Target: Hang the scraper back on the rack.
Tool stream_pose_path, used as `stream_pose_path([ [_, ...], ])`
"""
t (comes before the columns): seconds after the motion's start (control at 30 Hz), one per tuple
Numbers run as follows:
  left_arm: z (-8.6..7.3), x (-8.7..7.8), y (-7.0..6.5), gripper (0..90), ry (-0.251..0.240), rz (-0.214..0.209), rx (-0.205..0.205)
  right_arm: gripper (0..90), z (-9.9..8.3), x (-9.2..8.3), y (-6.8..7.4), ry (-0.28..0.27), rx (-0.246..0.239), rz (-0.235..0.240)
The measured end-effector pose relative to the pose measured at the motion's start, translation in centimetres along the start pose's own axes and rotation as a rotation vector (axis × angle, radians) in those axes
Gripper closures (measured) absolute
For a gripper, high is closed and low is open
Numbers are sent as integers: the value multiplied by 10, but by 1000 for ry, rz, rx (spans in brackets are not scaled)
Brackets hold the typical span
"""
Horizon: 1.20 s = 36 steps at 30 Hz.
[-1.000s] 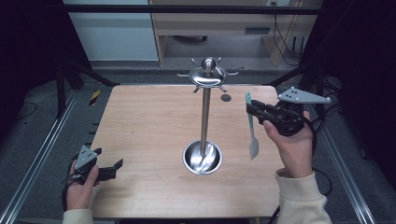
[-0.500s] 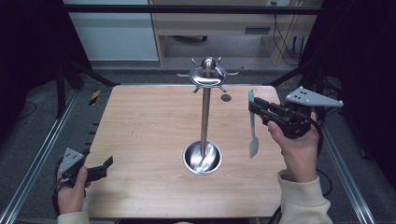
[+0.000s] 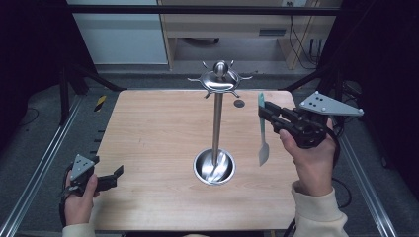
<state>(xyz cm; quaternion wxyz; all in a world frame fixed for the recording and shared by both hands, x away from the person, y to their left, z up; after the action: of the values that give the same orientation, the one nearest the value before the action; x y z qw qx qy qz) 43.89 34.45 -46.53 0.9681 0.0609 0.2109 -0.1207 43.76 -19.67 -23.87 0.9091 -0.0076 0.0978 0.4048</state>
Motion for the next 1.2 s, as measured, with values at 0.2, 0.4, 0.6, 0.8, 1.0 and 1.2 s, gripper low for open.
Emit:
stream_pose_path([
  [0.2,0,2,-3,22,11,-5,17,741,9,-6,14,-28,-27,21],
  [0.4,0,3,-4,22,15,-8,24,741,16,-9,27,-44,-60,41],
  [0.6,0,3,-6,22,22,-13,41,741,19,-4,37,-48,-81,60],
  [0.8,0,4,-6,22,23,-14,42,741,19,-1,40,-48,-87,69],
  [1.0,0,4,-7,22,26,-15,44,741,20,4,42,-53,-88,76],
  [1.2,0,4,-7,22,28,-18,46,741,21,7,43,-50,-89,78],
])
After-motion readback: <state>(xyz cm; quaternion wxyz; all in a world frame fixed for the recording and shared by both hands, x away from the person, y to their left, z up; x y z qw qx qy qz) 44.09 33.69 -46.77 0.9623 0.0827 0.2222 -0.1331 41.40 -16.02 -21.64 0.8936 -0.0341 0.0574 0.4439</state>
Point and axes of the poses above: each handheld gripper's, and its own axes: x roughly forward along the jaws, z roughly out of its top, y roughly to its left, the point moved 1 cm from there along x, roughly forward along the jaws, and after that the axes turned 8 degrees about z, right-handed, at the moved point
